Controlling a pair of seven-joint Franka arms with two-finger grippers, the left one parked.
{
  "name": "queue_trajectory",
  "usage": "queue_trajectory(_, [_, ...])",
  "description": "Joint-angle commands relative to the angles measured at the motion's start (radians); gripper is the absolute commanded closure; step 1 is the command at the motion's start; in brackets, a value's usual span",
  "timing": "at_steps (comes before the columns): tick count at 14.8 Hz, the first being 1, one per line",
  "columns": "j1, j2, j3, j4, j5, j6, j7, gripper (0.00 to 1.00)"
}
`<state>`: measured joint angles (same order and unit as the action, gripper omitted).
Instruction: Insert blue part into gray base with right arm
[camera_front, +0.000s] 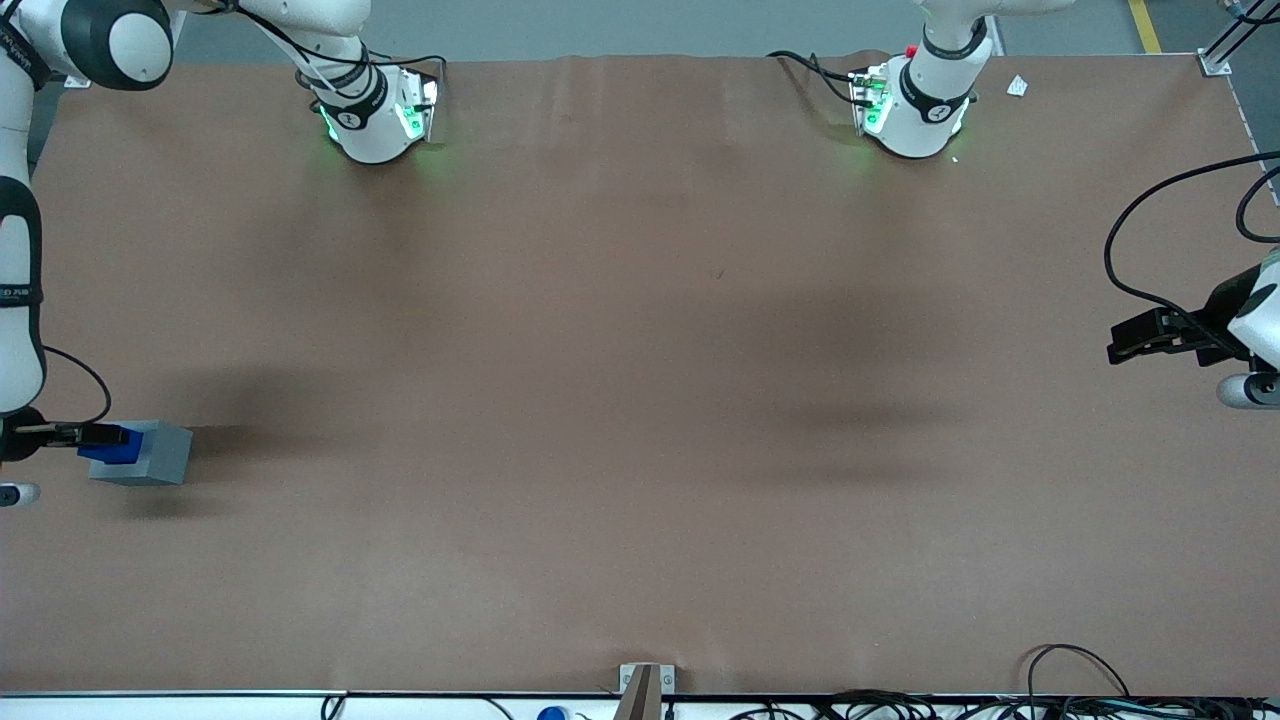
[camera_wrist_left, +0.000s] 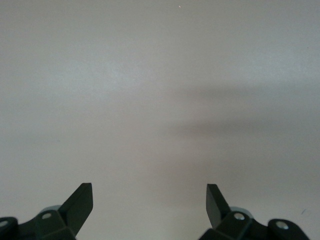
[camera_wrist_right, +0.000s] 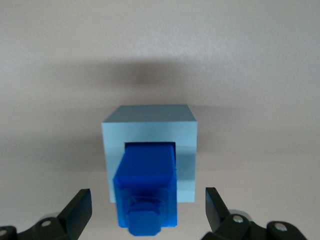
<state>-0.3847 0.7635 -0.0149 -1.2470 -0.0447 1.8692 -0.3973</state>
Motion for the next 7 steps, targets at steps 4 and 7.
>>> queue_trajectory(4, [0.036, -0.182, 0.015, 0.001, 0.028, -0.201, 0.035, 0.00])
queue_trajectory(7, [0.092, -0.286, 0.013, 0.001, 0.043, -0.358, 0.124, 0.00])
